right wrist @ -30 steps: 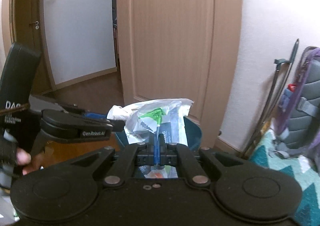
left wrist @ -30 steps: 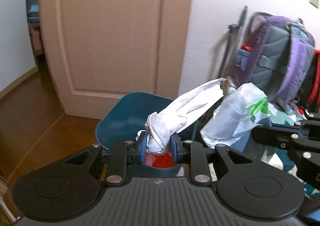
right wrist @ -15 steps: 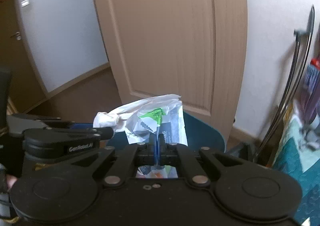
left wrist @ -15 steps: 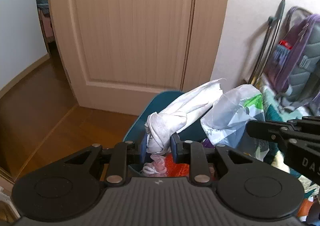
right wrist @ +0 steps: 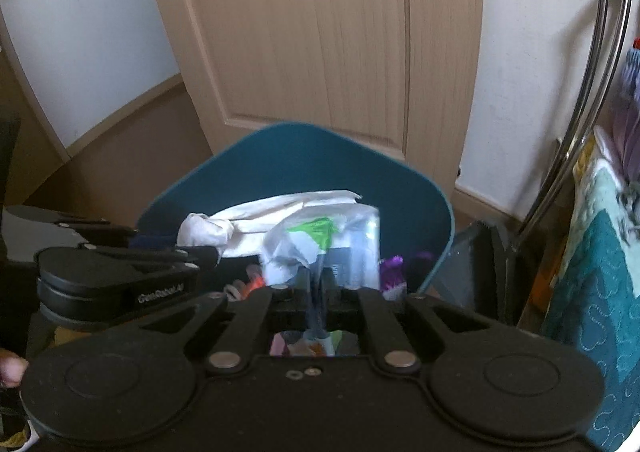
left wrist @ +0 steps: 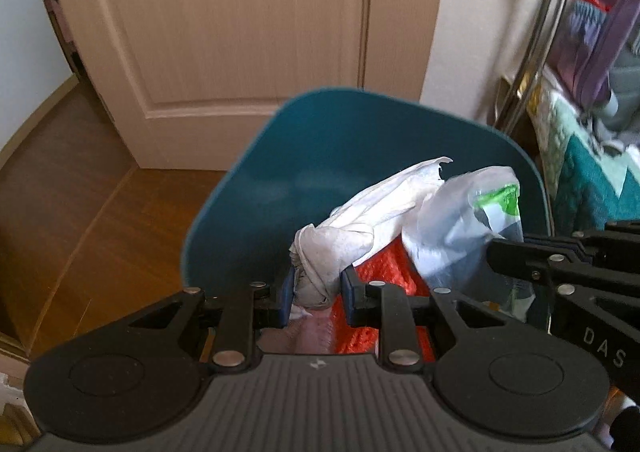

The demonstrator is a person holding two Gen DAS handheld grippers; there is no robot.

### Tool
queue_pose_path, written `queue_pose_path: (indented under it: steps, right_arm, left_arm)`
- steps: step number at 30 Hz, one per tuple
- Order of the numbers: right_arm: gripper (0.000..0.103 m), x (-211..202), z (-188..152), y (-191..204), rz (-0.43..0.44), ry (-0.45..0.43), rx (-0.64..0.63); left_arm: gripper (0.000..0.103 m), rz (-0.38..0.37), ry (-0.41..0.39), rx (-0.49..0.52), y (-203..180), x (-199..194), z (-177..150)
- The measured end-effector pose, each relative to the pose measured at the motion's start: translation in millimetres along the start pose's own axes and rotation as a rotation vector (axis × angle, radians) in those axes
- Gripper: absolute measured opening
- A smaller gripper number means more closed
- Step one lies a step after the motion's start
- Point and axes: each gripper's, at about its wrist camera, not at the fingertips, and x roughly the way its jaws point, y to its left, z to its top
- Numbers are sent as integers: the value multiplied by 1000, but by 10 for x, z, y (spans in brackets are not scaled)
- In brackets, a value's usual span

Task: Collect trash
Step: 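Carry bag and cloth over the teal wastebasket and open both tools, then move both tools back down toward the white paper and brown wrapper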

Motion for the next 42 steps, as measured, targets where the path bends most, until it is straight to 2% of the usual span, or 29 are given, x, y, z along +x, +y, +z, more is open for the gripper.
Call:
queue_pose_path:
  steps: [6, 8, 11, 12, 13, 15, 16, 18, 24, 28, 36, 37, 42]
  right_arm:
    - [21, 68, -8, 12, -5, 27, -28]
    - [30, 68, -1, -2, -6, 31, -29]
    - [33, 32, 6, -8, -10, 31, -28]
    - [34, 27, -3, -16, -8, 30, -25]
    - [35, 8, -10, -19, -10, 27, -25]
    - [37, -32, -21, -23, -18, 18, -28]
    - [42, -58, -25, -25, -20, 15, -30]
    - [47, -118, -34, -56, -13, 6, -24]
    - [51, -433, -84, -17, 17, -46, -36]
    - [53, -726, -134, 8, 42, -91, -36]
    - [54, -1365, -311, 48, 86, -185, -59]
    - [54, -1429, -336, 49, 87, -192, -63]
    - [54, -1744, -464, 26, 99, -221, -67]
  left_arm:
    - [26, -21, 34, 3, -83, 105, -25]
    - [28, -27, 50, 0, -98, 147, -39]
    - [31, -33, 57, -13, -105, 143, -58]
    - [37, -36, 58, -18, -99, 127, -70]
    - [49, -36, 56, -24, -99, 113, -76]
    - [65, -30, 40, -35, -92, 66, -106]
    - [68, -27, 31, -42, -83, 32, -119]
    - [69, -32, 20, -54, -66, -32, -141]
    - [70, -44, -27, -73, -80, -329, -183]
    - [77, -44, -98, -82, -95, -651, -260]
    - [81, -51, -248, -49, -224, -1338, -460]
    - [83, -52, -259, -45, -241, -1406, -487]
    - [84, -93, -297, -58, -325, -1743, -653]
